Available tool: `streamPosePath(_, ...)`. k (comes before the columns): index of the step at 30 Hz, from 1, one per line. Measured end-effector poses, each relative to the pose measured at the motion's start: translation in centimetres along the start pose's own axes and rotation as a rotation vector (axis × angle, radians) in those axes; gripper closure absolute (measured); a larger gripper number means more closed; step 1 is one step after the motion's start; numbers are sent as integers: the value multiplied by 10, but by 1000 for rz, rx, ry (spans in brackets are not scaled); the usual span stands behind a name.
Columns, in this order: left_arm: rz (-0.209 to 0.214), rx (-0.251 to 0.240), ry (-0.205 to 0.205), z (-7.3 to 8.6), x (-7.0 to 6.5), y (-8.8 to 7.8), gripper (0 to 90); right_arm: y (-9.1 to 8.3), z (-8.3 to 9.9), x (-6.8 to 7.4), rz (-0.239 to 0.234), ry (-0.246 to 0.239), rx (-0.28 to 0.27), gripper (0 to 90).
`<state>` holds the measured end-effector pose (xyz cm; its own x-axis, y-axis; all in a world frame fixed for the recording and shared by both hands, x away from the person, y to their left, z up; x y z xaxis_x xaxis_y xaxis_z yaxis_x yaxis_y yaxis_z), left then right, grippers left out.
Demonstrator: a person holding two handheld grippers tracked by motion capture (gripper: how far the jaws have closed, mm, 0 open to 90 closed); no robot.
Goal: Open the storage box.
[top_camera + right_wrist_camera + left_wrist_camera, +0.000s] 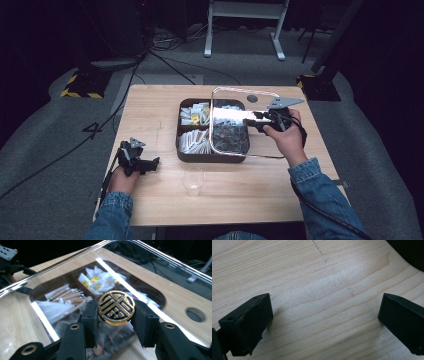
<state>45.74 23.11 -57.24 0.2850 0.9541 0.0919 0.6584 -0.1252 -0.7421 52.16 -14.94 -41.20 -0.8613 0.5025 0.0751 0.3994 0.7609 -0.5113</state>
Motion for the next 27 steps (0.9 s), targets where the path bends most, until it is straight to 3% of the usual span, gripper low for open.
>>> streamPosePath(6, -3, 3, -2, 1, 0, 0, 0, -27, 13, -12, 44, -1, 11, 584)
streamPosePath(15, -5, 1, 0, 1, 0, 0, 0, -61, 39, -30, 72, 49, -1, 583)
streamPosePath(21, -6, 2, 0, 1, 1, -1, 0, -74, 53, -41, 88, 70, -20, 583)
streamPosePath(27, -10, 0, -2, 1, 1, -1, 0, -79, 67, -51, 103, 83, 16, 583)
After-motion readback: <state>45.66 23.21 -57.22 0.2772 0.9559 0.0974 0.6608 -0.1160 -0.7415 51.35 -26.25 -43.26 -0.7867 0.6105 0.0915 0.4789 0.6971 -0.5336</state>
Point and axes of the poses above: each handheld gripper's, and its own axes: y roughly forward along the jaws, z roughly out of its underside, x roughly to its left, the point moved 9 cm from there along y, roughly forward along the jaws, and after that the axes turned 9 degrees about -z, right-handed, at the moved point
